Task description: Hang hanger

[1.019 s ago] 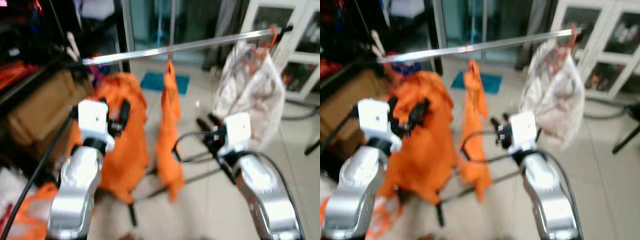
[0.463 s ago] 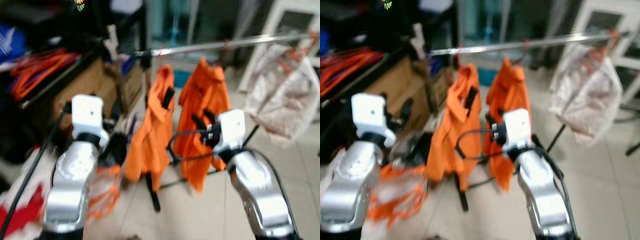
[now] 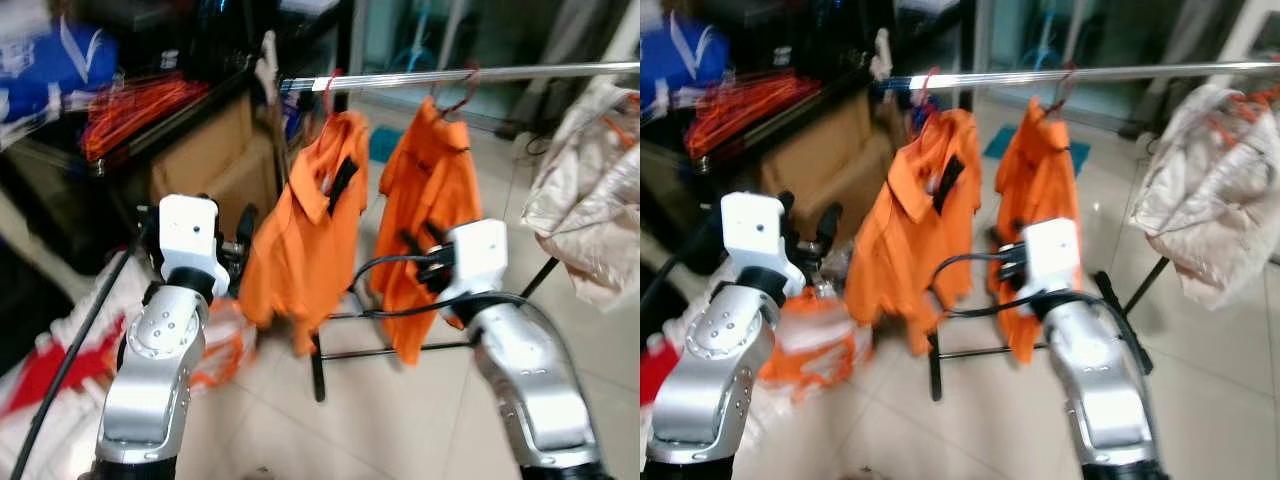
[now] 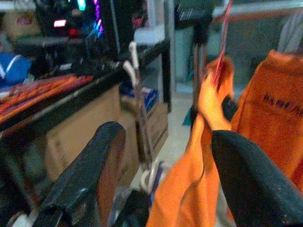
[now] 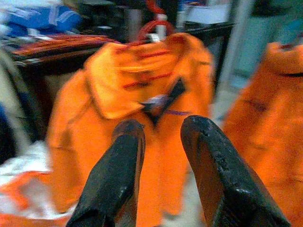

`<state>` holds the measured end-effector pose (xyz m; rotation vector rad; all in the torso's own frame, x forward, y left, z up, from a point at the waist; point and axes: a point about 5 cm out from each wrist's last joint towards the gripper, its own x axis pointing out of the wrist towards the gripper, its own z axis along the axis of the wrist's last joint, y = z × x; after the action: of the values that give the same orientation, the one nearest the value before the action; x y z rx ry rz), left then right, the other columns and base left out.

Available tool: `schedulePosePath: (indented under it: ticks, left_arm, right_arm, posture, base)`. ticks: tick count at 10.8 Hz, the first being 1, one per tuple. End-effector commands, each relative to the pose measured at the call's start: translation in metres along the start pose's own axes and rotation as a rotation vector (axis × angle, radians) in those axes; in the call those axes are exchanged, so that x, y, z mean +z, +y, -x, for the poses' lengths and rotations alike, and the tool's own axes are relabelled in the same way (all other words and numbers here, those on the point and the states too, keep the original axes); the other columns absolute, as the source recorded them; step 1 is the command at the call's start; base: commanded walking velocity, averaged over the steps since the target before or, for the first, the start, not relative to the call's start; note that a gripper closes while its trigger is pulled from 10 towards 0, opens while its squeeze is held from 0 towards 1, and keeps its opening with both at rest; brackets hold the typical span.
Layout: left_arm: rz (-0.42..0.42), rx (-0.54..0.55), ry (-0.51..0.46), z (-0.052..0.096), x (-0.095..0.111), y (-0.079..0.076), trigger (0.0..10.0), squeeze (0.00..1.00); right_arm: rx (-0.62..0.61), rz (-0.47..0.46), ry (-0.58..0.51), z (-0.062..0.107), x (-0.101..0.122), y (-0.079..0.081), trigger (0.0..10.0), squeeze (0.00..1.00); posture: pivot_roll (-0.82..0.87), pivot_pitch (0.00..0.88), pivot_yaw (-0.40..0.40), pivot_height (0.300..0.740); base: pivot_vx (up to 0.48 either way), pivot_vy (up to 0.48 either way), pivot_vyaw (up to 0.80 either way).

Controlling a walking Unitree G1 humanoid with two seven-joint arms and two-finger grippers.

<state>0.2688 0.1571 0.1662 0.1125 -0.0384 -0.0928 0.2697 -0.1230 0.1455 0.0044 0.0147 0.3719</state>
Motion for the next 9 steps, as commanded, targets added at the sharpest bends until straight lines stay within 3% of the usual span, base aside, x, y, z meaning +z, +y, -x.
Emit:
schedulePosePath:
  ticks: [1,3,5,6,9]
  left_arm:
    - [-0.008,-0.011,0.0,0.001,-0.001,-0.001,10.0,0.0]
    - [-0.026,-0.019,0.018,0.006,-0.002,0.002,10.0,0.0]
    - [-0.036,-0.003,0.007,0.006,0.001,0.006,10.0,0.0]
    - [-0.039,-0.002,0.005,0.006,0.002,0.009,10.0,0.0]
    - [-0.048,-0.023,0.007,0.005,0.005,0.01,10.0,0.0]
  right_arm:
    - [0.019,-0.025,-0.021,0.0,0.006,0.003,10.0,0.0]
    - [0.042,-0.039,-0.017,-0.007,0.008,0.012,10.0,0.0]
    - [0.049,-0.037,-0.031,-0.014,0.013,0.017,10.0,0.0]
    - [0.035,-0.06,-0.044,-0.019,0.017,0.018,10.0,0.0]
    - [-0.053,-0.065,-0.03,-0.024,0.019,0.009,10.0,0.0]
  posture:
    - [0.02,0.046,0.029,0.74]
    - [0.02,0.047,0.025,0.74]
    - [0.03,0.054,0.015,0.74]
    - [0.04,0.058,0.015,0.74]
    - [0.04,0.066,0.021,0.74]
  base:
    - [0.0,0.0,0.0]
    - [0.0,0.0,0.0]
    - [0.317,0.0,0.68]
    - [0.33,0.0,0.0]
    - [0.334,0.0,0.0]
